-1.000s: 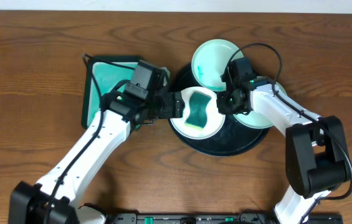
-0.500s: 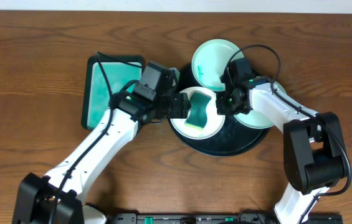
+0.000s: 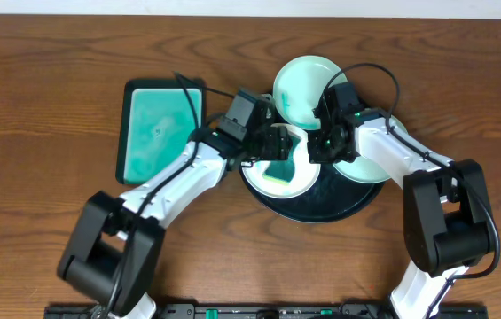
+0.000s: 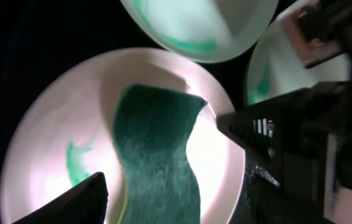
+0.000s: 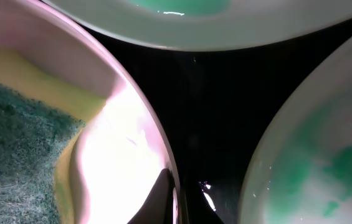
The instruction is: Clean dirty plates on tray and stack at the side
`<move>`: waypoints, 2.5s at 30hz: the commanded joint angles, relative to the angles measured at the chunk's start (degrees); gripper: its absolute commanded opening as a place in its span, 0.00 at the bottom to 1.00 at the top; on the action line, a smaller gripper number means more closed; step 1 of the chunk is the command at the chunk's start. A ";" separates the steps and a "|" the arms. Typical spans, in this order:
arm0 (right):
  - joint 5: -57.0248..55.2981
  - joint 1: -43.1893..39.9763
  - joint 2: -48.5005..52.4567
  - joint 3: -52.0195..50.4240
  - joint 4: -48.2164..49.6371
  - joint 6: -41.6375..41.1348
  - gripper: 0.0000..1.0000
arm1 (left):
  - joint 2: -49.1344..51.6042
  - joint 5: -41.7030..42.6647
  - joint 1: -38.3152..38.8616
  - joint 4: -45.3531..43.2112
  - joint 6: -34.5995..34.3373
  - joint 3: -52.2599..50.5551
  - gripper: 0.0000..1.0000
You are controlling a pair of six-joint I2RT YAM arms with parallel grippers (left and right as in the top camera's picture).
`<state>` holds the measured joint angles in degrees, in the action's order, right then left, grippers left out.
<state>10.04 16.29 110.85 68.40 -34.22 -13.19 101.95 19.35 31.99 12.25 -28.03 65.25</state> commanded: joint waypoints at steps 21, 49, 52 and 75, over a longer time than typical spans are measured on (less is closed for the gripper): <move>-0.76 0.63 3.30 -0.92 -1.11 -0.02 0.01 | 4.83 -27.67 10.12 -0.85 -5.53 -0.22 0.51; -0.76 0.63 3.30 -0.92 -0.98 -0.02 0.01 | 8.98 -24.11 11.50 -2.01 -6.14 -0.28 0.34; -0.76 0.63 3.30 -0.92 -1.03 -0.02 0.01 | 9.03 -24.96 11.50 -1.97 -6.14 -0.28 0.26; -0.79 0.63 3.30 -0.92 -1.77 0.00 0.01 | 7.63 -41.31 5.18 6.80 -3.98 0.15 0.07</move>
<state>10.44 16.32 110.91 68.58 -34.89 -13.19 109.91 -18.04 40.45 17.65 -33.41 65.69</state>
